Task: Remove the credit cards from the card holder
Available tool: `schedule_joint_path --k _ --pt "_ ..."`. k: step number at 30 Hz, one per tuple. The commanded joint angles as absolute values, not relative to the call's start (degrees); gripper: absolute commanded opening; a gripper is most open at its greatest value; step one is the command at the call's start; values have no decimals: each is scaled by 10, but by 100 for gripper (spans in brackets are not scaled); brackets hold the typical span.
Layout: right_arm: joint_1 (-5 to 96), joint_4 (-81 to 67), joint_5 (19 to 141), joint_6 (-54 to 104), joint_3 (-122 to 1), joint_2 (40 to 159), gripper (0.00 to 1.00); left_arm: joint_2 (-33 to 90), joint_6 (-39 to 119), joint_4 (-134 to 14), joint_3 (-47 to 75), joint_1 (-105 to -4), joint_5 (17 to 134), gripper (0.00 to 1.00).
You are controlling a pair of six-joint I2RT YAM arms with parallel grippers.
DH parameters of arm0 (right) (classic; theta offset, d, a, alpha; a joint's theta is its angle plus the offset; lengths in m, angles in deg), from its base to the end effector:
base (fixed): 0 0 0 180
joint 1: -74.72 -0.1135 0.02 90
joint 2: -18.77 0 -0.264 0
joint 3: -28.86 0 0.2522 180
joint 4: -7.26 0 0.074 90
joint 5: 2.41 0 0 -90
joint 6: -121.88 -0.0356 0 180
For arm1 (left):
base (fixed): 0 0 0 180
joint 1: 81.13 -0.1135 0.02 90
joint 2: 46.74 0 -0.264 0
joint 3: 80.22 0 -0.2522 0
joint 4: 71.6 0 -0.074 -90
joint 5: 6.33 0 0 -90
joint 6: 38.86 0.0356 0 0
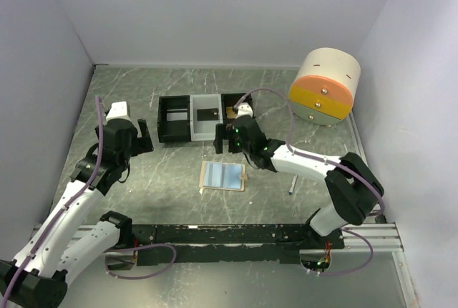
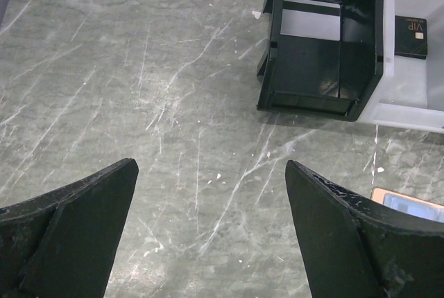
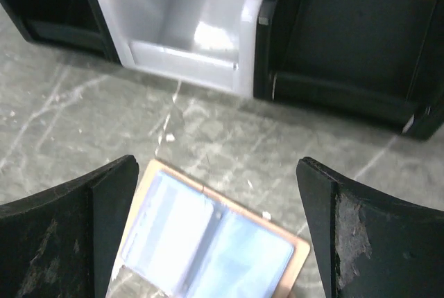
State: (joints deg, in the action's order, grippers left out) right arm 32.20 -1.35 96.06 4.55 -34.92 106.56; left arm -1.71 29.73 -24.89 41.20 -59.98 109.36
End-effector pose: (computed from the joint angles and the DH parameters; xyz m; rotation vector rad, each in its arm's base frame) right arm 0.2484 0.2206 0.2158 -0.2009 2.1757 0.5514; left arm 0.1617 -0.0460 0.3013 -0.2602 2.0701 0.0333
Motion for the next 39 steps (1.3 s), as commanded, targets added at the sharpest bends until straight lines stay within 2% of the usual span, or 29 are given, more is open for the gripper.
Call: schedule_joint_path --k 1,4,9,13,16,20,24,26,30,35,39 --pt "284 -41 1095 5 -327 1036 100 -12 304 -249 400 -606 1100 100" --pt "264 -65 1149 -37 -317 1025 100 -11 304 -248 400 -606 1102 100" --pt "267 -21 1137 -94 -271 1002 100 -10 304 -248 401 -608 1103 100" --pt "274 -45 1108 -86 -300 1026 100 -11 304 -249 402 -607 1100 99" --pt "273 -122 1069 -85 -360 1072 94 -10 304 -251 402 -607 1092 99" --pt "247 -112 1055 -103 -333 1068 83 -8 304 -249 401 -607 1093 99" --pt "219 -154 1136 -146 -327 1053 82 -12 304 -249 402 -608 1092 98" --pt "208 -162 1174 -153 -321 1035 78 -13 304 -252 405 -608 1089 98" --pt "200 -126 1160 -124 -303 1022 74 -6 327 -260 405 -608 1083 97" --pt "195 -141 1129 -110 -339 1075 73 7 321 -247 399 -609 1083 97" --pt "177 -159 1116 -163 -346 1102 72 4 326 -252 401 -610 1084 97"
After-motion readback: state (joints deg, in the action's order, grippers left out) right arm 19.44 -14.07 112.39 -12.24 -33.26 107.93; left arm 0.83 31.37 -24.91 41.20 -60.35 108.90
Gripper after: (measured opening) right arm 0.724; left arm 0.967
